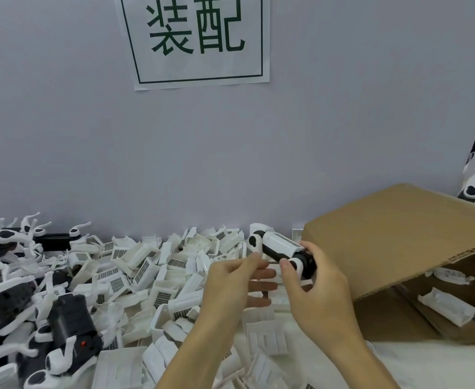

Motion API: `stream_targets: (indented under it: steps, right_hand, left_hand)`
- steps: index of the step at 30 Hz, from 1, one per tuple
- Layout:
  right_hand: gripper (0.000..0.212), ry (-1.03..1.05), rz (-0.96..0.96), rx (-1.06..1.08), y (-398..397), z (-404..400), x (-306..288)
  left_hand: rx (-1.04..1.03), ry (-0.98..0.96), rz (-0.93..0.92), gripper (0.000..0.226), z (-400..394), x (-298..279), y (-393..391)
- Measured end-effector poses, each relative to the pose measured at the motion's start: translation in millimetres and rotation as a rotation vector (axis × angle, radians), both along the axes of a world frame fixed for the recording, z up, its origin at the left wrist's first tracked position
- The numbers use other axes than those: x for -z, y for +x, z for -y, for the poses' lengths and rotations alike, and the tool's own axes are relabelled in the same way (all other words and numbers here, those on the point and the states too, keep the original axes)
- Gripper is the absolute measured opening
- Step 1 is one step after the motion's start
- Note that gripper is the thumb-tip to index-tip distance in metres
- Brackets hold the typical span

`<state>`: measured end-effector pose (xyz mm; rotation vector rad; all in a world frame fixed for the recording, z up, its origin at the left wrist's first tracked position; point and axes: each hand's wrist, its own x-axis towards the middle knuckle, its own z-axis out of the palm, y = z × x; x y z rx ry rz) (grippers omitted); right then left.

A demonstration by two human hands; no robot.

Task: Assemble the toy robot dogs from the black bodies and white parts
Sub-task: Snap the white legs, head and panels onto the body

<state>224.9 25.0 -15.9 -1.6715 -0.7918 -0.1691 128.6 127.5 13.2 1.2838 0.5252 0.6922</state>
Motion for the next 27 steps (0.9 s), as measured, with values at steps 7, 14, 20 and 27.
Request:
stream_targets:
  steps: [7,14,20,27]
  right_hand:
    - [0.021,0.117,-0.361,-0.265,9.2,6.7,-6.7]
    - [0.038,0.178,-0.748,-0.429,8.6,7.5,-13.2]
    - [0.055,0.167,-1.040,-0.716,3.0,14.2,-23.4]
    - [0.055,0.144,-1.135,-0.723,2.9,14.8,-22.5]
  left_hand:
    - [-0.292,0.162,0.144,0.019,-12.7,-1.9,-9.2]
    - [-0.147,0.252,0.117,0.031,-21.3,-3.3,-14.5]
    - [-0.061,0.118,0.117,0.027,-21.0,-1.8,-11.9]
    - [-0.103,0.115,0.089,0.025,-21.4,1.1,-9.4]
